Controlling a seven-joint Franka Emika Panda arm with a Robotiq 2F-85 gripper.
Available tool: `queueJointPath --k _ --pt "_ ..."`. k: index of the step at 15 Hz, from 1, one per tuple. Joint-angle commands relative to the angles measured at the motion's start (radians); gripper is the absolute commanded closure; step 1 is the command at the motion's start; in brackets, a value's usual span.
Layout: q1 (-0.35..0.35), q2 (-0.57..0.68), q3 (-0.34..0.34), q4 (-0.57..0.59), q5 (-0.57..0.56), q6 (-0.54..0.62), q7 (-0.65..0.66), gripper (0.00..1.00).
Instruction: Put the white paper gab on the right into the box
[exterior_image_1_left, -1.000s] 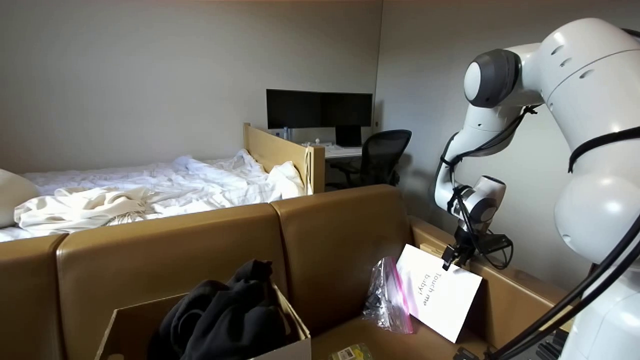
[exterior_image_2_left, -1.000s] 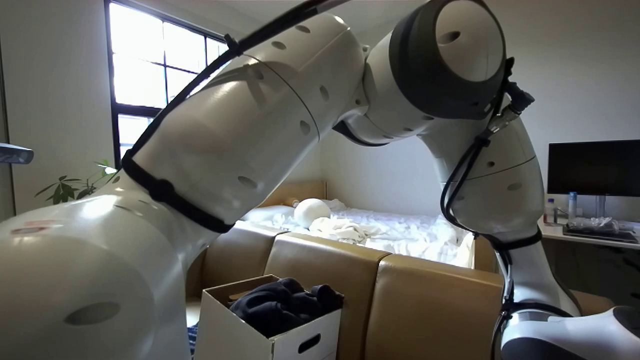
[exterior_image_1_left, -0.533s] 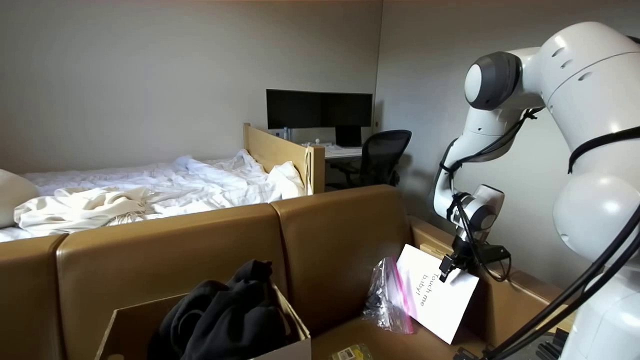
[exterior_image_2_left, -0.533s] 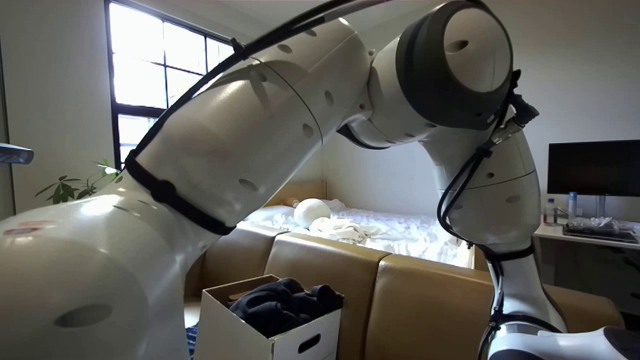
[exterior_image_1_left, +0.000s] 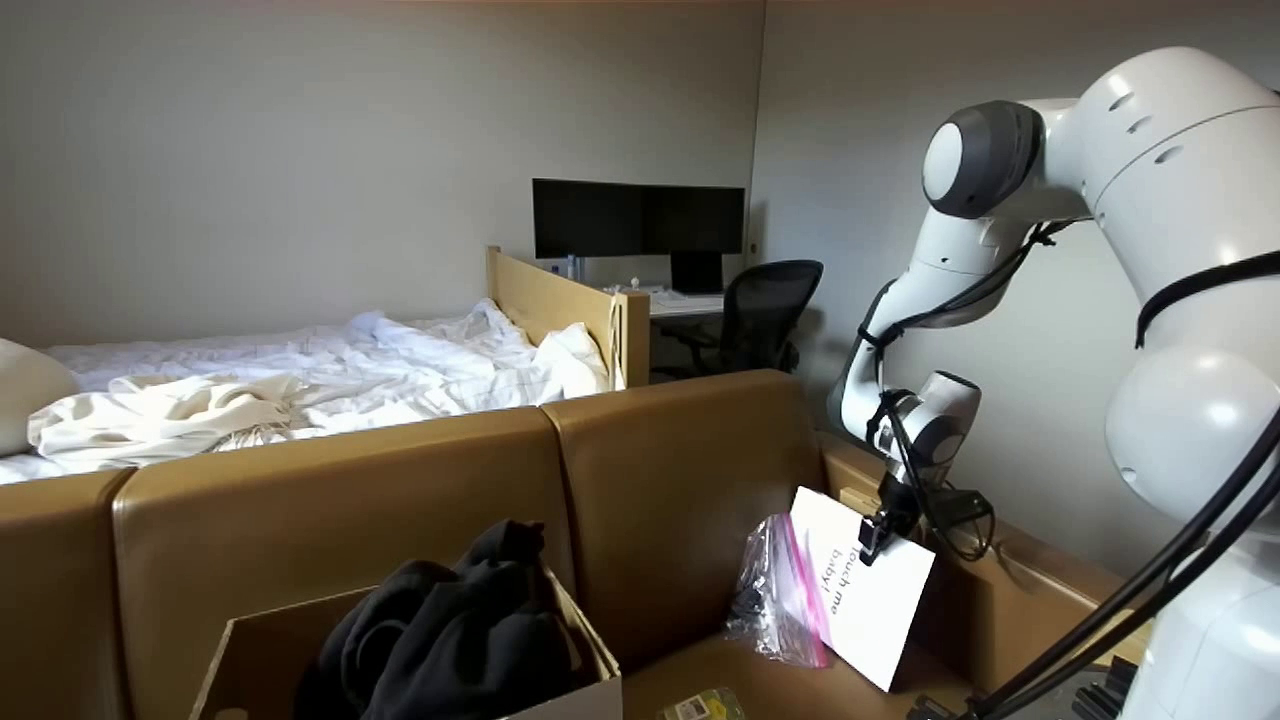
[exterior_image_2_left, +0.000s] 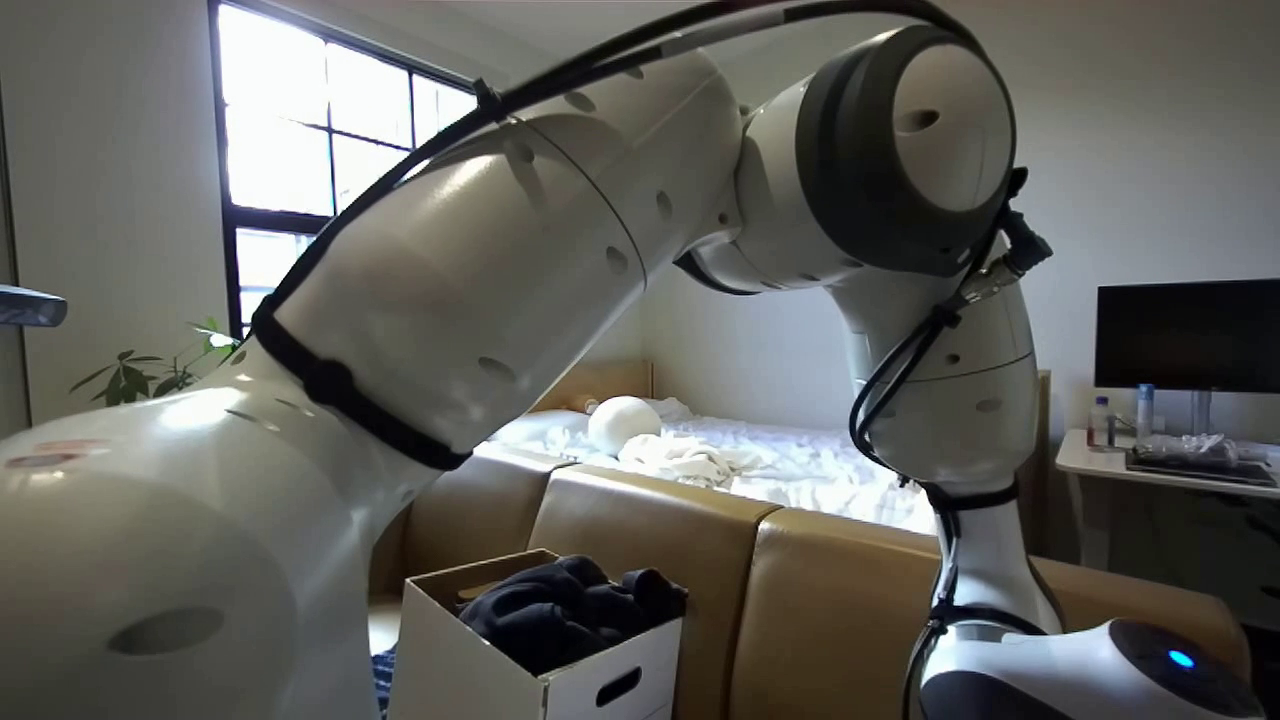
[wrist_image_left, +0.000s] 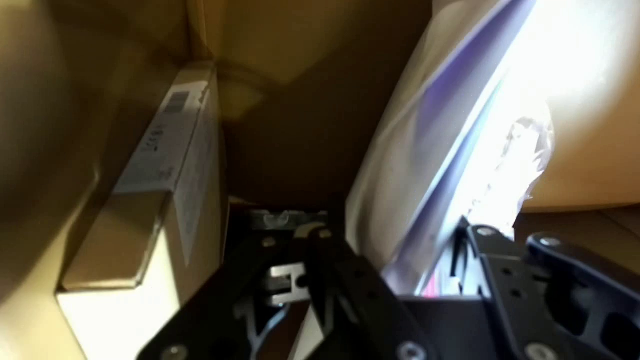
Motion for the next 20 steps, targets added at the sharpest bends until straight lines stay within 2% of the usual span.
queueJointPath --k 1,2,8,12,16,17,18,20 --pt "0.03 -0.045 0.047 -0.049 0.056 0.084 0.006 0.84" --pt "0.039 -0.043 0.052 -0.055 0.065 0.094 0.014 0.89" --pt "0.125 -0.078 0.012 -0.115 0.079 0.112 0.137 0.86" --pt "0.188 -0.231 -0.064 -0.2 0.054 0.085 0.221 0.87" --pt "0.328 -0.383 -0.23 -0.291 -0.049 0.095 0.316 0.87" --pt "0.322 -0.427 -0.242 -0.325 -0.178 0.114 0.415 0.87" --pt "0.428 -0.452 -0.36 -0.333 -0.182 0.08 0.422 0.87" --pt "0.539 -0.509 -0.504 -0.358 -0.33 0.061 0.533 0.87"
